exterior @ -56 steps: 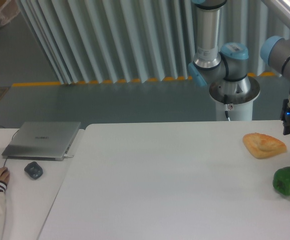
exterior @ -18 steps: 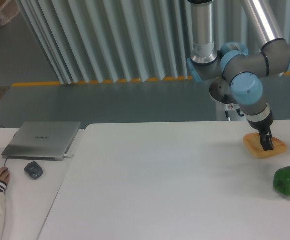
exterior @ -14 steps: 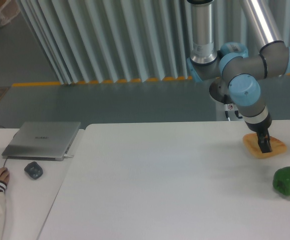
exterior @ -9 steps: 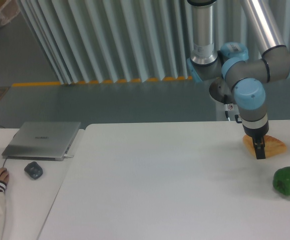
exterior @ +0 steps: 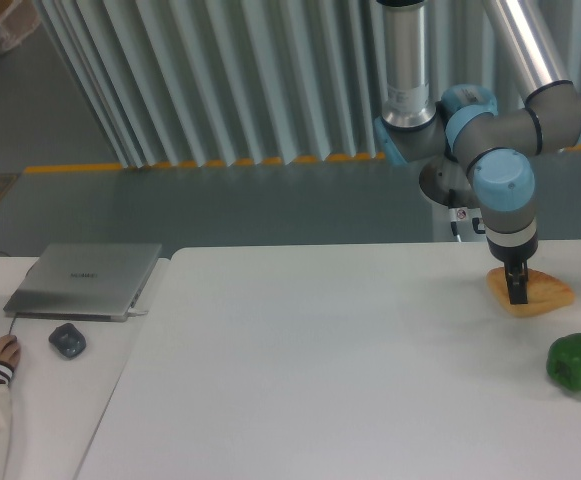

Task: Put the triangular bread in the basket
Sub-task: 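Close the gripper on the bread and adjust the grip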

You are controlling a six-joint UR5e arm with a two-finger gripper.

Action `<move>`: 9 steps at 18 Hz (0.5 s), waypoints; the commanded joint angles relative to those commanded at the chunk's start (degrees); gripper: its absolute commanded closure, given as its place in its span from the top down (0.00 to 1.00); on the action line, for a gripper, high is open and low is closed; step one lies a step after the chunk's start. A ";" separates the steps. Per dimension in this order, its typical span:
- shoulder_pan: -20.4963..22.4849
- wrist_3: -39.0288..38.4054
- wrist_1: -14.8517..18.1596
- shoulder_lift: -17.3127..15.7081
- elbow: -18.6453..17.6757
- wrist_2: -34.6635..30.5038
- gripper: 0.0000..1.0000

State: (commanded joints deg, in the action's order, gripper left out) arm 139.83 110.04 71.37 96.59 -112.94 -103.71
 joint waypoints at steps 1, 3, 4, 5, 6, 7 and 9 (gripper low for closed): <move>0.00 -0.17 -0.09 -0.09 -0.09 0.00 1.00; -0.09 -0.44 -0.09 -0.09 -0.09 -0.18 1.00; -0.09 -0.61 -0.26 0.00 -0.17 -0.35 1.00; -0.18 -0.70 -0.26 -0.09 0.00 -0.61 1.00; -0.18 -1.05 -0.26 -0.09 0.00 -0.70 0.85; -0.18 -1.58 -0.26 -0.09 -0.09 -0.79 0.73; -0.53 -1.58 -0.26 0.09 0.17 -1.84 0.72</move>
State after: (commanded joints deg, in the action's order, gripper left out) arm 139.31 108.46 71.10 96.68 -112.76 -105.55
